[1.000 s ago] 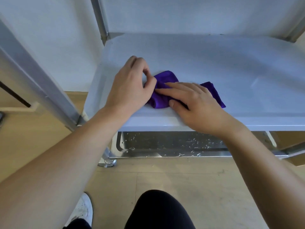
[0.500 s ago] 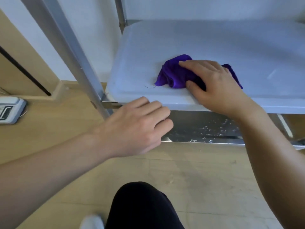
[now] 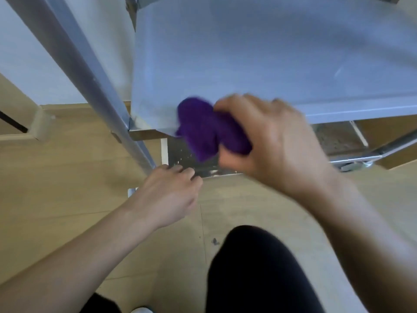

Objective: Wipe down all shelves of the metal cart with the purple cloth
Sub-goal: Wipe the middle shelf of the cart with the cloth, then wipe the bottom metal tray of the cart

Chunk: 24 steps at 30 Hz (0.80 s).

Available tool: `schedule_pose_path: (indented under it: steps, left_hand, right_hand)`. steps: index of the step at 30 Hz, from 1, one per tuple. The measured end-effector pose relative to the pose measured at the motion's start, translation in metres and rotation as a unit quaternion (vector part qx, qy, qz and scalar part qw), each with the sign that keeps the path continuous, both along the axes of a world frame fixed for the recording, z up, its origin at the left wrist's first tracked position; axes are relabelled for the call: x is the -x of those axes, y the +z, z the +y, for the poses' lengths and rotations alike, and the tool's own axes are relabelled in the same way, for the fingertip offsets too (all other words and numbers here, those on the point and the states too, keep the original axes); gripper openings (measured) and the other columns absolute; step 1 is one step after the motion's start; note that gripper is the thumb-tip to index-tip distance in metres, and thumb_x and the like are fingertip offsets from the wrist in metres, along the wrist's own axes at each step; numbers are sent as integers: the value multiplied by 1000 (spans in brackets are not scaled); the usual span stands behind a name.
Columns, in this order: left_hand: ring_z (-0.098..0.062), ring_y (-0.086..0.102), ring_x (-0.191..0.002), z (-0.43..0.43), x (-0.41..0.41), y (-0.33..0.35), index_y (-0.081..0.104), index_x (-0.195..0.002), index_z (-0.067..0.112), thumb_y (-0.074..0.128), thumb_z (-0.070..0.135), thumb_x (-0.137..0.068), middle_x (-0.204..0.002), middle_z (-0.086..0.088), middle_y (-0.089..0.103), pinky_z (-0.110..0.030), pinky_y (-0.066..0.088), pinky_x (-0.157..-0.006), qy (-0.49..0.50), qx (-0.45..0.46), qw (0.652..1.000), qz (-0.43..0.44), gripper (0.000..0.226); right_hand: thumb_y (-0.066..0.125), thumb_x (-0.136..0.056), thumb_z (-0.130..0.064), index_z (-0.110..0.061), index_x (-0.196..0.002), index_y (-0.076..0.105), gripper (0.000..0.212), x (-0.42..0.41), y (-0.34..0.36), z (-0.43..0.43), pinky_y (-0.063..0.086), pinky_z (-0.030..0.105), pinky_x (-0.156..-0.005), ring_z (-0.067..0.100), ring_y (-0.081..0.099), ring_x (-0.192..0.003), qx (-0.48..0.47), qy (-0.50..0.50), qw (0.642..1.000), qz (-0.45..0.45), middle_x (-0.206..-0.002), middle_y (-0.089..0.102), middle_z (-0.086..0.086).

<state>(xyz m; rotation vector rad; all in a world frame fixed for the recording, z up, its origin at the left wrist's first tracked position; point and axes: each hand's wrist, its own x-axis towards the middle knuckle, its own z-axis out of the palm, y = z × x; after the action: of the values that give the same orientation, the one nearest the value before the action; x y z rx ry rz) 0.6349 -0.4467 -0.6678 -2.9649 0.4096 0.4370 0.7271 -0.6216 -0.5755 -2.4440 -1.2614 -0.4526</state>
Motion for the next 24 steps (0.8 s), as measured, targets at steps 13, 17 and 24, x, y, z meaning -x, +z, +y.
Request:
schedule_pose_path:
  steps: [13, 17, 24]
  left_hand:
    - [-24, 61, -71, -24, -34, -47, 54, -85, 11, 52, 33, -91, -79, -6, 63, -38, 50, -64, 234, 276, 929, 80, 23]
    - [-16, 66, -78, -18, -36, -39, 65, -90, 21, 59, 27, -87, -81, 0, 71, -41, 52, -74, 314, 482, 812, 96, 9]
    - [-10, 67, -98, -22, -39, -41, 68, -106, 20, 67, 11, -85, -97, 1, 74, -30, 57, -79, 345, 600, 714, 107, 24]
  right_hand:
    - [32, -92, -53, -17, -120, 49, 49, 15, -139, 13, 39, 47, -91, 34, 53, -105, 168, -178, 930, 274, -115, 55, 10]
    - [23, -98, -43, -20, -115, 49, 39, 14, -142, 14, 39, 48, -93, 37, 50, -103, 142, -141, 924, 326, -109, 51, 9]
    - [27, -100, -30, -25, -85, 48, 26, 5, -140, 10, 41, 49, -92, 31, 46, -92, 27, -133, 915, 380, -88, 45, 1]
